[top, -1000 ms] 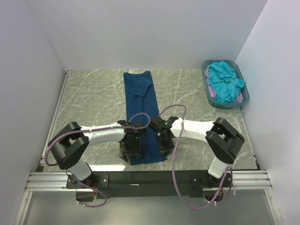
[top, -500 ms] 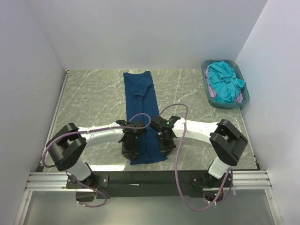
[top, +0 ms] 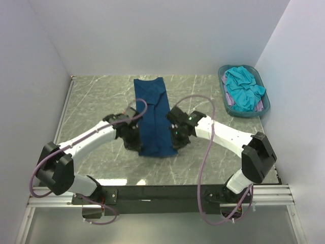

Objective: Fold and stack the t-shirts
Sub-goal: Fold the tshirt

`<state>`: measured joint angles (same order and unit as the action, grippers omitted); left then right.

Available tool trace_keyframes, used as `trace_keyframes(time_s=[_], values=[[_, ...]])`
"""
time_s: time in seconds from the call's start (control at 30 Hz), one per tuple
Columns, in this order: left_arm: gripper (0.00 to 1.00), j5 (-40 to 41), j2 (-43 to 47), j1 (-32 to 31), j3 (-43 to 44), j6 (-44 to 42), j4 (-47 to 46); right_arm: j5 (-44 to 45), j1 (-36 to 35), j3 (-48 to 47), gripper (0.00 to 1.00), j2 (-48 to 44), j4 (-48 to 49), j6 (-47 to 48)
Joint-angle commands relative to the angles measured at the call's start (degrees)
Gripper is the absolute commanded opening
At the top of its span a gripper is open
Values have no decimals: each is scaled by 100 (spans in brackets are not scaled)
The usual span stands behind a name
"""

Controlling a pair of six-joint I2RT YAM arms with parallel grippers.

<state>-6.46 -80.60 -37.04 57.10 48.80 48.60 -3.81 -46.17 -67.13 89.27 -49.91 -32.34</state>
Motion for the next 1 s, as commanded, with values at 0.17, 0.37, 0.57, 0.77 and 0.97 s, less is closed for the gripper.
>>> trace_keyframes(time_s=[0.17,0.37,0.57,0.77,0.97], values=[[1,548,-701,1145,1399,-1038,-991,767,881,-1670,0,740,728,535],[1,874,-1203,1514,1830,-1381,-1554,733,1215,-2373,0,1495,1334,685],[1,988,-1502,1620,1848,-1557,-2266,733,1374,-2708,0,2014,1773,799],[1,1085,-1968,1647,2024,-1706,-2671,707,1532,-2770,0,2348,2090,817],[1,1208,-2363,1656,2138,-1680,-2812,698,1655,-2849,0,2691,2380,905]])
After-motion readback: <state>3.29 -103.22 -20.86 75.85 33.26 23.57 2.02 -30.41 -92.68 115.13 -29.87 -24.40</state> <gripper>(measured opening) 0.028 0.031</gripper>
